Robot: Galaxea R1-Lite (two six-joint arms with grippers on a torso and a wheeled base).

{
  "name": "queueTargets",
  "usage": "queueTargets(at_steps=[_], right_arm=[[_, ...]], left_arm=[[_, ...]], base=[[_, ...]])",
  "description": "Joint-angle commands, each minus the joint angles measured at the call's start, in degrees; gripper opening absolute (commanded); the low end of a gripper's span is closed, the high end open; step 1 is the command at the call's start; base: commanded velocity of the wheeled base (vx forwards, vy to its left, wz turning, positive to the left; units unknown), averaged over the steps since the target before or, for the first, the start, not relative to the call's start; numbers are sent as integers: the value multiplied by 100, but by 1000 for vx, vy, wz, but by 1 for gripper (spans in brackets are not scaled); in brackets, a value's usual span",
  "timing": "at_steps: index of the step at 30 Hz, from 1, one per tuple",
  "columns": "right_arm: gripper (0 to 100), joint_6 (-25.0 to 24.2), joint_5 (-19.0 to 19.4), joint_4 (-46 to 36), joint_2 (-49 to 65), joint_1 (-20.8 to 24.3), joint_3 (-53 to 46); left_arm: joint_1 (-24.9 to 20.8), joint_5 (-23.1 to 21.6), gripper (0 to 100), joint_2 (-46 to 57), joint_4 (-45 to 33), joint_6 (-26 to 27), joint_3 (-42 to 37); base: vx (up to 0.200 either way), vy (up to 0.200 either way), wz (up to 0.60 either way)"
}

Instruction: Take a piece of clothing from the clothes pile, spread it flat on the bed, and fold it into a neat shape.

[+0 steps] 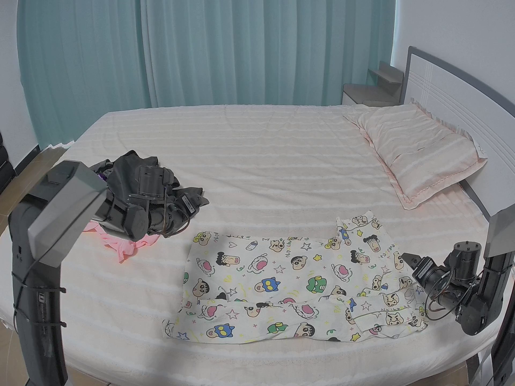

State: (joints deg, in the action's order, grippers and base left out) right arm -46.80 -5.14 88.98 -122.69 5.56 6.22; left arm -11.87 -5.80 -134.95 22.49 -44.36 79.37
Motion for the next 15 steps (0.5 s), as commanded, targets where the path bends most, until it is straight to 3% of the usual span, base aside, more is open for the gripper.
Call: queueTargets(at_steps=[1, 15], right_arm=[[100, 39, 5, 58, -115, 15, 20], [100, 48, -4, 32, -168, -11, 55]], left_arm=[[36, 246, 100, -1165, -421, 288, 913], [-34, 176, 100, -1438, -395, 288, 1089]], base=[[0, 0, 0], [0, 0, 0]])
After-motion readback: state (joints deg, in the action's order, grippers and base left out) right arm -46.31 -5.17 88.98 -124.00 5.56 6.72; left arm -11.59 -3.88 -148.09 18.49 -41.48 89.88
